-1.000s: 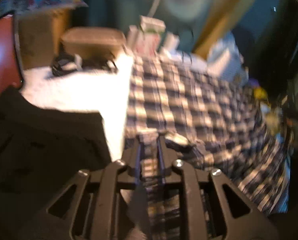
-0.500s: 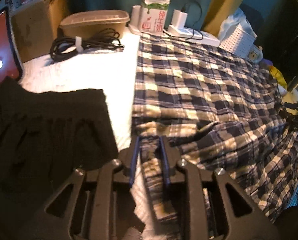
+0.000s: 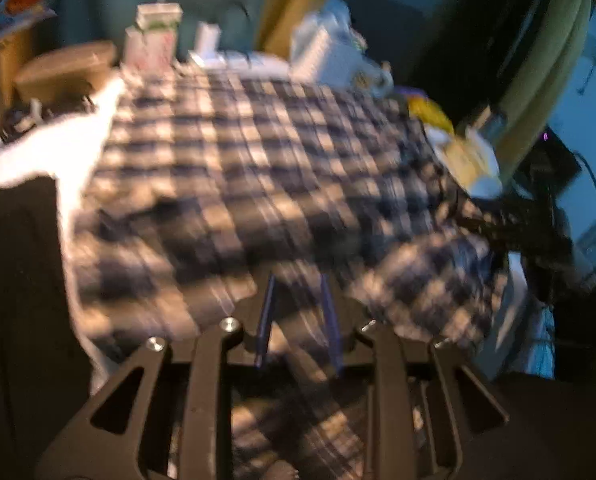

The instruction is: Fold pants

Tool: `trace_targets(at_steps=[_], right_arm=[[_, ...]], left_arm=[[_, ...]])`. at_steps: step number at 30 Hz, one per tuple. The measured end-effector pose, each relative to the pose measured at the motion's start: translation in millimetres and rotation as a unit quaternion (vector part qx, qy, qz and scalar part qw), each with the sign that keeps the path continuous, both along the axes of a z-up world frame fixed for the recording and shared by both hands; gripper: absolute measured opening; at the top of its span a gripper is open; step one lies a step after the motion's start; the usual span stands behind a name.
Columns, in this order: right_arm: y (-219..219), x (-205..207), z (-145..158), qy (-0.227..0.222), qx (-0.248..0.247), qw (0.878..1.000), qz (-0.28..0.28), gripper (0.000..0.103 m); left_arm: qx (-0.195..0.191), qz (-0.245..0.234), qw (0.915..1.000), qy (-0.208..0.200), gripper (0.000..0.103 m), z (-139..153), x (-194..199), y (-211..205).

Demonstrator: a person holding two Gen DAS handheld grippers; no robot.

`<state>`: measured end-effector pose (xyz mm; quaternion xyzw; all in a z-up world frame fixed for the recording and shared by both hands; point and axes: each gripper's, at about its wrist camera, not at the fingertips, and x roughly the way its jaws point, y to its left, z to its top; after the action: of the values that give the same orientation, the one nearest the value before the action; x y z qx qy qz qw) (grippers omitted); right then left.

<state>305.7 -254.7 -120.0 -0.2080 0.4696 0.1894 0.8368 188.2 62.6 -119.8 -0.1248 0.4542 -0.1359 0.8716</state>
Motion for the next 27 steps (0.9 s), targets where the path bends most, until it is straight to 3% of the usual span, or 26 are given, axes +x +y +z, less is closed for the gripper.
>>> trace_targets(at_steps=[2, 3, 8, 12, 17, 21, 27], right_arm=[[-10.3, -8.1, -2.2, -0.015, -0.006, 1.000, -0.012, 0.067], [-15.2, -10.2, -1.4, -0.014, -0.009, 1.000, -0.022, 0.067], [-27.9, -24.1, 2.7, -0.023, -0.020, 0.999, -0.040, 0.067], [-40.4, -39.8, 15.5, -0.056, -0.033, 0.996, -0.067, 0.067], [-52.4, -65.7, 42.4, -0.090, -0.009, 0.993, -0.080, 0.067], [-51.0, -85.4, 49.9, -0.099, 0.007, 0.992, -0.074, 0.067], [-46.6, -109.6, 48.6, -0.097, 0.035, 0.992, -0.068, 0.068]], left_arm=[[0.028, 0.003, 0.9990, 0.036, 0.024, -20.7, -2.5, -8.1], [0.030, 0.006, 0.9993, 0.020, 0.024, -23.3, -8.9, -8.2], [0.014, 0.030, 0.9993, 0.019, 0.024, -23.4, -16.9, 5.5], [0.059, 0.055, 0.9967, 0.012, 0.024, -18.8, -25.1, 16.2], [0.077, 0.057, 0.9949, -0.031, 0.026, -2.4, -57.8, 20.6], [0.080, 0.045, 0.9945, -0.049, 0.045, 6.0, -79.9, 9.8], [0.091, 0.035, 0.9944, -0.042, 0.052, -1.0, -115.8, -8.3]])
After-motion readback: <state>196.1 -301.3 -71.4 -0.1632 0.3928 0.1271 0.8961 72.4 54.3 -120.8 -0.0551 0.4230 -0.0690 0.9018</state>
